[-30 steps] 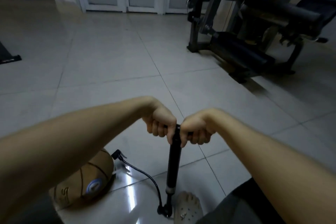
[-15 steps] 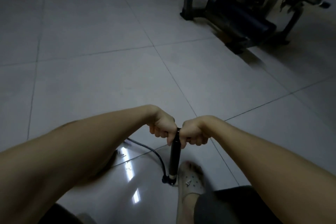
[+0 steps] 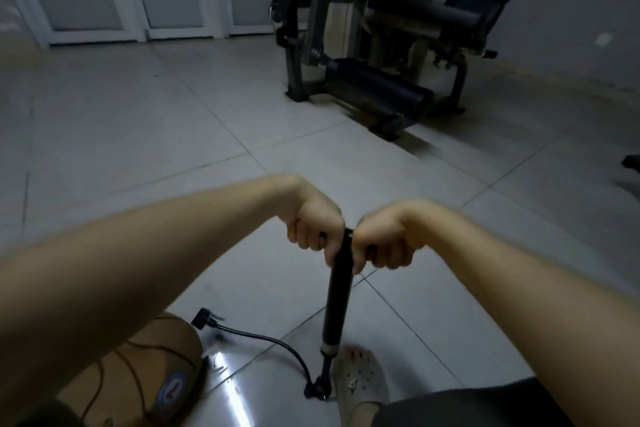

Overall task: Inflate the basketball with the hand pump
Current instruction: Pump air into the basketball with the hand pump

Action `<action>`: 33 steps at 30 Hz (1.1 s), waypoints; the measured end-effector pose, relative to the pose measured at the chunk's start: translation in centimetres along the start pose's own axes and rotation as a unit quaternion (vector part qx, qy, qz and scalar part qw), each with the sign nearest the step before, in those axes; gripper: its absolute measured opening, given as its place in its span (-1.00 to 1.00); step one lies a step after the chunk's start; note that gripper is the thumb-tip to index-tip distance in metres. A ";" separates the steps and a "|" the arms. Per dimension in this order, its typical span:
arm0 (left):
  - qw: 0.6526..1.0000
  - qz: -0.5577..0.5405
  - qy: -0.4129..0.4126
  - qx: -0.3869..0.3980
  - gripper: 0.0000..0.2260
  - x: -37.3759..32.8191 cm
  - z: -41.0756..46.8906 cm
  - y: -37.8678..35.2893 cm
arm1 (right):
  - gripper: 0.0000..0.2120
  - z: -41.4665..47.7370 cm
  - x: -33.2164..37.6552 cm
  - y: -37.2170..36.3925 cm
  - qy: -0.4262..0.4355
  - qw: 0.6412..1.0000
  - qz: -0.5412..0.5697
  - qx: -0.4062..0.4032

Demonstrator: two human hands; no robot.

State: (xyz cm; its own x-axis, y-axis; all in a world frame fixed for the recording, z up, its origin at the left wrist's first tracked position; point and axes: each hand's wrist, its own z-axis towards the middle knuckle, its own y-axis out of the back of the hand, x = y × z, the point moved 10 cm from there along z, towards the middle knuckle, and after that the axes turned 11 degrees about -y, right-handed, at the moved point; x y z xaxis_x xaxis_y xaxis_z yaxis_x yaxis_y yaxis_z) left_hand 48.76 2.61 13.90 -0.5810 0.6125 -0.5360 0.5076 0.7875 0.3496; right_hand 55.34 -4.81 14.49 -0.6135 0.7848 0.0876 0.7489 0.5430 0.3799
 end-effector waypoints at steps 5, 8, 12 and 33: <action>0.999 -0.015 -0.015 -0.030 -0.64 5.6 5.2 -5.6 | -0.78 6.6 0.7 -6.4 0.008 1.000 -0.007 -0.002; 0.999 -0.023 -0.011 -0.039 -0.66 8.2 6.9 -7.4 | -0.85 9.2 1.1 -8.5 0.014 1.000 0.001 -0.009; 0.999 -0.024 -0.009 -0.048 -0.66 8.6 8.0 -9.0 | -0.88 10.6 0.6 -9.8 0.009 1.000 0.007 -0.022; 1.000 -0.001 -0.004 -0.015 -0.62 3.9 4.5 -4.2 | -0.79 6.0 -0.3 -4.6 -0.003 1.000 -0.003 0.003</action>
State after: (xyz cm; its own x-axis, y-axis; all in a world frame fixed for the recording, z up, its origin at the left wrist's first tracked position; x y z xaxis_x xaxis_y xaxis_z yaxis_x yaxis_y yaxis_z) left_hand 47.23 1.35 6.86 -0.5769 0.6098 -0.5435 0.4862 0.7910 0.3714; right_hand 53.53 -5.75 7.22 -0.6159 0.7837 0.0802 0.7473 0.5490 0.3742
